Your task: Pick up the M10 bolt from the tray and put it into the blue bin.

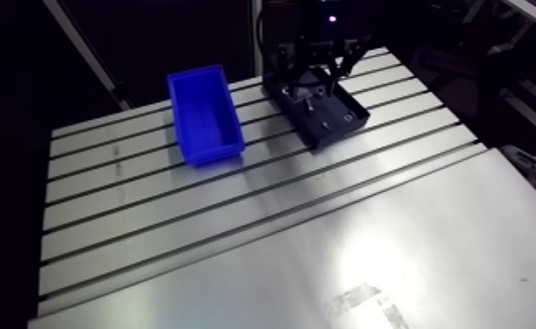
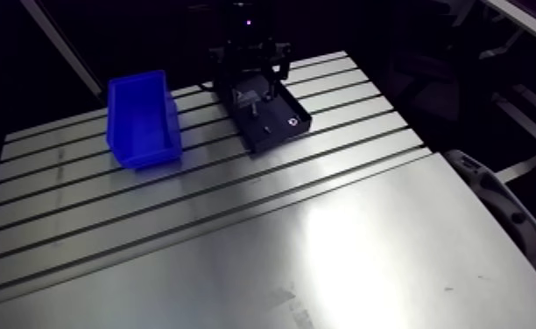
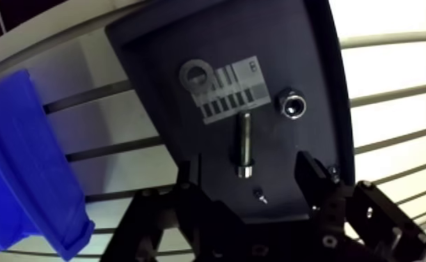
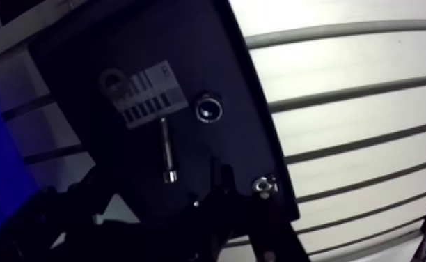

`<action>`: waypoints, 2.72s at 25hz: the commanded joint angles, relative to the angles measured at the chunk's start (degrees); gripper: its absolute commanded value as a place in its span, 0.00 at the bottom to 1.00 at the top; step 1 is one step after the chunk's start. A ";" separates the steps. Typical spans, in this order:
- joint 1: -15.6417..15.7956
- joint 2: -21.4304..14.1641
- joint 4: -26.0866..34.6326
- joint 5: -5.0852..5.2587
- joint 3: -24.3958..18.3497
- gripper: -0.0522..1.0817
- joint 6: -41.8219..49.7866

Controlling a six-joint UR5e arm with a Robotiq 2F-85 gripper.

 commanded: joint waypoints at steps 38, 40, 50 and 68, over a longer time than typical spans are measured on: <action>0.05 1.48 -2.44 -0.17 0.43 0.54 -0.59; 0.05 1.48 -2.44 -0.17 0.43 0.55 -0.50; 0.14 1.48 -2.35 -0.25 0.61 0.62 -0.59; 0.23 1.48 -3.32 -0.25 1.31 0.71 -0.68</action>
